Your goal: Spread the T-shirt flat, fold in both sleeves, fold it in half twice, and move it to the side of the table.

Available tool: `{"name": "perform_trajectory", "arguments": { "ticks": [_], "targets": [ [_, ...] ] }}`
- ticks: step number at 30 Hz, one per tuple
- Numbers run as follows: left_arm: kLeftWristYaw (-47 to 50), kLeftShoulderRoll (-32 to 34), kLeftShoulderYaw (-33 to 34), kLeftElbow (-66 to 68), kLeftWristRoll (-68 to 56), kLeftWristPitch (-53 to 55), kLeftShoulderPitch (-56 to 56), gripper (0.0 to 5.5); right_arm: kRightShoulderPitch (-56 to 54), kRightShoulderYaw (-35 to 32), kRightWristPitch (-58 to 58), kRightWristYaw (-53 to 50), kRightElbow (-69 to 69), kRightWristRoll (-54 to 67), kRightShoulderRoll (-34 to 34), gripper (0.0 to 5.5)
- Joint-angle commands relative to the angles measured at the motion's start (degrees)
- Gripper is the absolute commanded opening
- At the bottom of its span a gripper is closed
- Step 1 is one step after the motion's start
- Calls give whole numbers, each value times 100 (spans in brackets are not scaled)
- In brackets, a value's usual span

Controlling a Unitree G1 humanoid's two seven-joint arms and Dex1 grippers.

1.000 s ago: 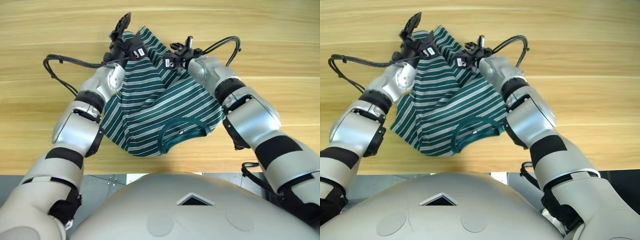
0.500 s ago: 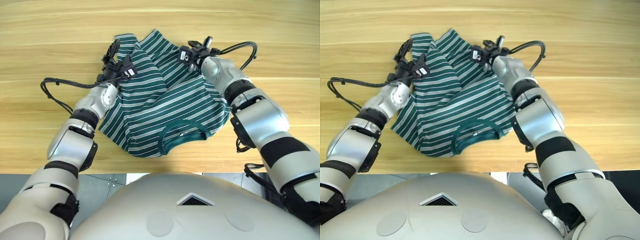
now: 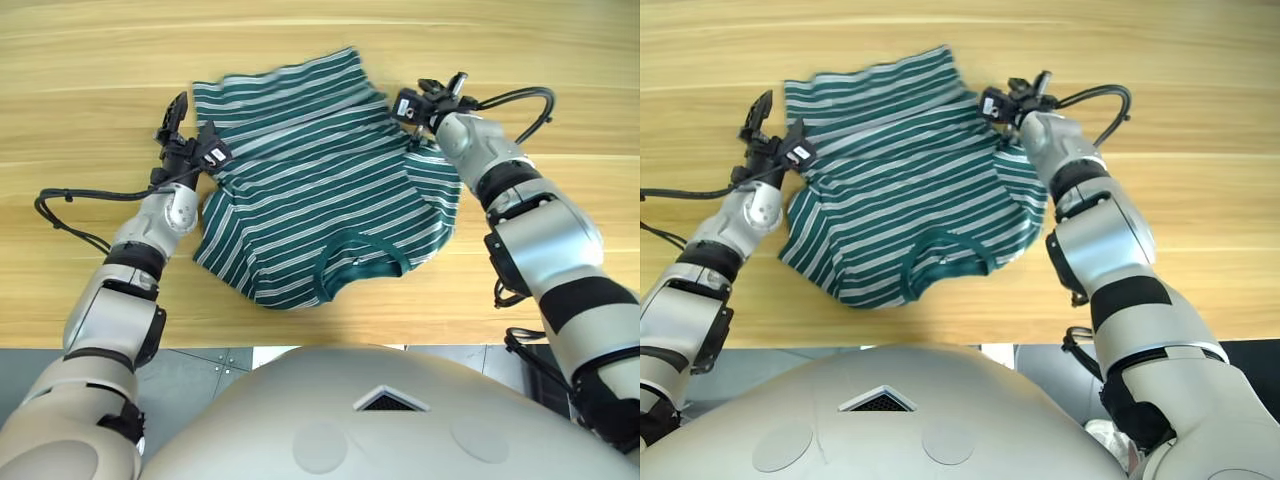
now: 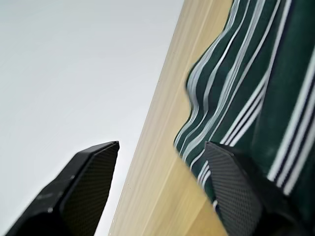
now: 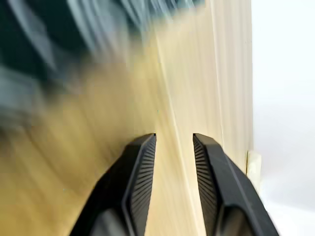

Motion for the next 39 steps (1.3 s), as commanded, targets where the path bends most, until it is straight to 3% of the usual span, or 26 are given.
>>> {"name": "perform_trajectory", "arguments": {
  "ticks": [1, 5, 7, 13, 18, 22, 25, 29, 34, 39],
  "targets": [
    [-153, -153, -255, 670, 221, -116, -422, 326, 4, -834, -1131, -255, -138, 875, 267, 139],
    [-64, -41, -231, 1063, 130, -920, -796, 326, 18, -2084, -2691, -234, -819, 2355, 539, 139],
    [-218, -96, -150, 1313, 5, -1197, -1008, 326, 240, -2225, -3228, 43, -1259, 2680, 635, 139],
    [-975, 32, 14, 1997, -93, -482, -1799, 326, 1189, -1573, -3480, -140, -2435, 1828, 441, 139],
    [-1433, -259, -82, 2184, 64, 244, -2577, 326, 1311, -1351, -3114, -222, -2422, 1558, 596, 139],
    [-436, -320, 479, 2018, -392, -104, -3094, 326, 850, -880, -2325, -84, -1625, 1014, 645, 139],
    [-53, -447, 1627, 1756, -1597, -1224, -2662, 326, 622, 142, -1784, -178, -1004, -87, 729, 139],
    [-384, -715, 2489, 1525, -2647, -2208, -1691, 326, 600, 1139, -1364, -307, -535, -1044, 806, 139],
    [-1066, -946, 3123, 1121, -3512, -2738, -891, 326, 427, 537, -668, -77, -178, -331, 711, 139],
    [-1066, -812, 3105, 672, -3287, -2994, -113, 326, 656, -407, -479, -183, -170, 614, 356, 139]
  ]
}}
